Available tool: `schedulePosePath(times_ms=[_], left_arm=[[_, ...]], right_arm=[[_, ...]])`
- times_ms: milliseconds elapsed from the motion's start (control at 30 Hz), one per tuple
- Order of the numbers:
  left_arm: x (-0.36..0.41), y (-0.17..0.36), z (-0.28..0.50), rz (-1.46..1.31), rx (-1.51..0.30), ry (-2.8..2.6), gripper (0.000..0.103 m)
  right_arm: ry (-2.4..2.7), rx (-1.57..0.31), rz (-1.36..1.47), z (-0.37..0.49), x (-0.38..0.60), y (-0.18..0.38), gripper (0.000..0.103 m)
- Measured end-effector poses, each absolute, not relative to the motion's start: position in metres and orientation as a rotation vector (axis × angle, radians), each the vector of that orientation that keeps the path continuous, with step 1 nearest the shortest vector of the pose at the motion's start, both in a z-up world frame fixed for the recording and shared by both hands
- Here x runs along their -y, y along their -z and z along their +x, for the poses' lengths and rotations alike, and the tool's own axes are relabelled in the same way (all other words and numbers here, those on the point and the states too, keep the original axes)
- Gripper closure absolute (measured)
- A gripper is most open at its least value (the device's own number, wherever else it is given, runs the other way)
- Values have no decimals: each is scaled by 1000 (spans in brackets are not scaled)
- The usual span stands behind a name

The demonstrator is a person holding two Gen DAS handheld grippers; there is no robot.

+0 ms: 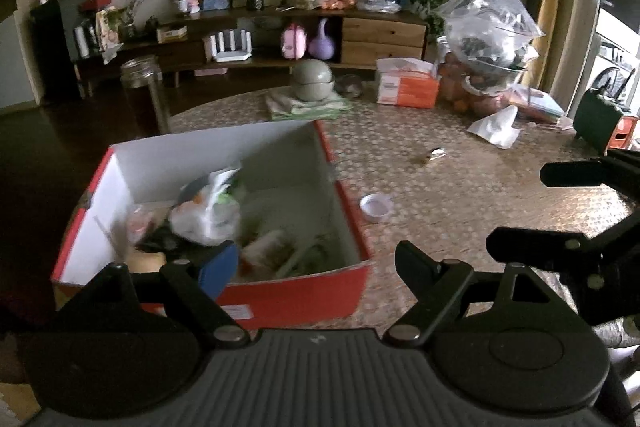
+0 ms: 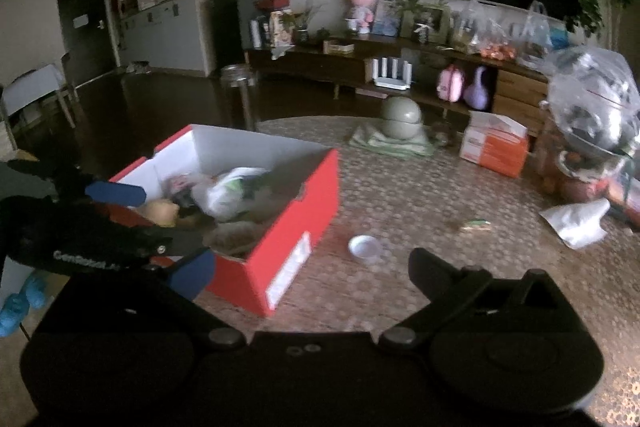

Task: Organize objects
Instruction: 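Move both tools back over the table toward the white cap and snack bar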

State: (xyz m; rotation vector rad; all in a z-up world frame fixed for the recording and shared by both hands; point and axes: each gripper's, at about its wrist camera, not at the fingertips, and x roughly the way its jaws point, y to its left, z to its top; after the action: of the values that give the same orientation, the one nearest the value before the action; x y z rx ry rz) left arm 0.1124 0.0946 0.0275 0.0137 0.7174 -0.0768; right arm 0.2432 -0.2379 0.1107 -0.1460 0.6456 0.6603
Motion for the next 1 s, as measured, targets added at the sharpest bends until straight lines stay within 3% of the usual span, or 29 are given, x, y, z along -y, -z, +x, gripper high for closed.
schedulePosePath(times_ms=[267,367,1000], left_arm=[[-55,-20,122,-24,-687,129,16],[-38,-16,128,-17,-675,139,0],[51,50,200,-49,-674,-10,0]], right_arm=[[-591,-673,-121,266,286,-101,0],[-559,-681,-112,275,304,-96,0],[-426,-758,-150,377,365,-54,0]])
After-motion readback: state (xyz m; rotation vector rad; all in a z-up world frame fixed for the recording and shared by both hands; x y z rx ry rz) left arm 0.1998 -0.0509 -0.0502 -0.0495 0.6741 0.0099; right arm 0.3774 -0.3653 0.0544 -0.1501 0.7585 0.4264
